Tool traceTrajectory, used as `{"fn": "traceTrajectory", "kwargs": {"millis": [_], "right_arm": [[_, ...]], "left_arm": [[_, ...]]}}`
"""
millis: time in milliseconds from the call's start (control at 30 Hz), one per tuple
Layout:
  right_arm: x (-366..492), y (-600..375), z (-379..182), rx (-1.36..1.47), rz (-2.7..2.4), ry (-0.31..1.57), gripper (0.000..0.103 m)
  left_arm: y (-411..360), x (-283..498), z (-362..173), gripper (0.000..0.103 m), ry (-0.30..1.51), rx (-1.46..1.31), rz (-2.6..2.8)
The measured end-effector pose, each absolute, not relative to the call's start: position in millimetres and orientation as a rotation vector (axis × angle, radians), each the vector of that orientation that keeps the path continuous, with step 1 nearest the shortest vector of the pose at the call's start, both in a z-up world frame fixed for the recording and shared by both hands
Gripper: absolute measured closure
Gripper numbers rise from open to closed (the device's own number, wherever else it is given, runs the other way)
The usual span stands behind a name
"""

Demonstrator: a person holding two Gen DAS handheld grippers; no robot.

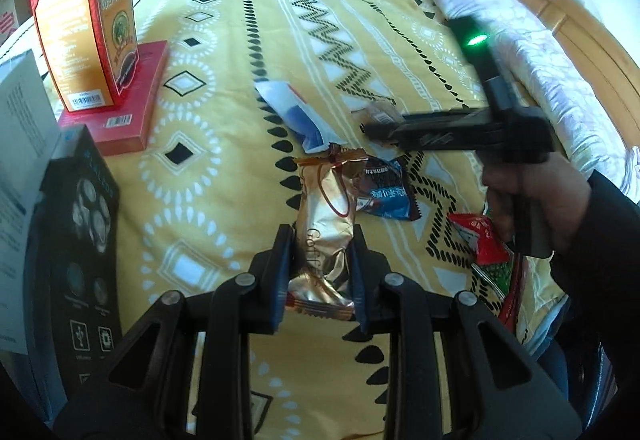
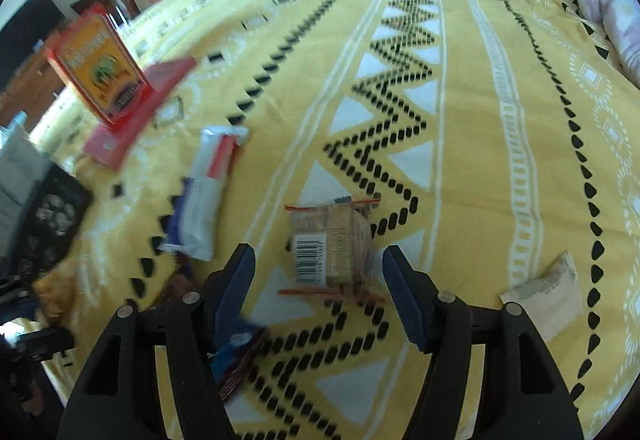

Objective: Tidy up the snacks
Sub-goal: 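Grasp the gold chocolate wrapper with the left tool while the right tool grasps the clear barcode packet, then carry both packets to the glass bowl and open both tools to drop them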

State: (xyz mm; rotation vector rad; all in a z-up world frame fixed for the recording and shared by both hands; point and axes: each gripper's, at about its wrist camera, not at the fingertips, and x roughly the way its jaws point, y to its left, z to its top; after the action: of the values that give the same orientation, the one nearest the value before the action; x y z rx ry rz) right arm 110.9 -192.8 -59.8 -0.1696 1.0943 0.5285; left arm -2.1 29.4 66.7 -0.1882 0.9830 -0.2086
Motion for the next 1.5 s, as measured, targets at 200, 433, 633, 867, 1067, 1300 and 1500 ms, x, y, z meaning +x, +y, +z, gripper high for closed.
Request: {"fn": "traceTrajectory", "kwargs": {"millis": [200,433,633,867,1067,1300,1500], "right_arm": [[111,-204,-55,-0.119,0.494,1.078,0.057],[60,-207,42,-0.004,0.542,0.869,0.058],[14,-125,133,-0.014,0.728,0.721,0.058],[-45,24,184,-0.063,1.021,0.683,0.058],[-92,147,178,-0.129,1.212,0.734,0.058],[-123,238,146,-0.223,1.28,0.806,0.058],[-126,252,139,-0.264,1.269,0.828,0.058]], "left_arm": [[32,-7,84,0.076,0.94,-0.192,-0.21],[63,-27,148,0.076,0.817,-0.198,-0.134],[141,-63,196,0.076,0.733,-0.219,0.069],[259,-127,214,0.076,0.693,-0.277,0.405],[330,-165,189,0.076,0.754,-0.355,0.619],[356,-173,169,0.076,0.785,-0.394,0.666],[371,-192,179,0.075,0.772,-0.41,0.65]]}}
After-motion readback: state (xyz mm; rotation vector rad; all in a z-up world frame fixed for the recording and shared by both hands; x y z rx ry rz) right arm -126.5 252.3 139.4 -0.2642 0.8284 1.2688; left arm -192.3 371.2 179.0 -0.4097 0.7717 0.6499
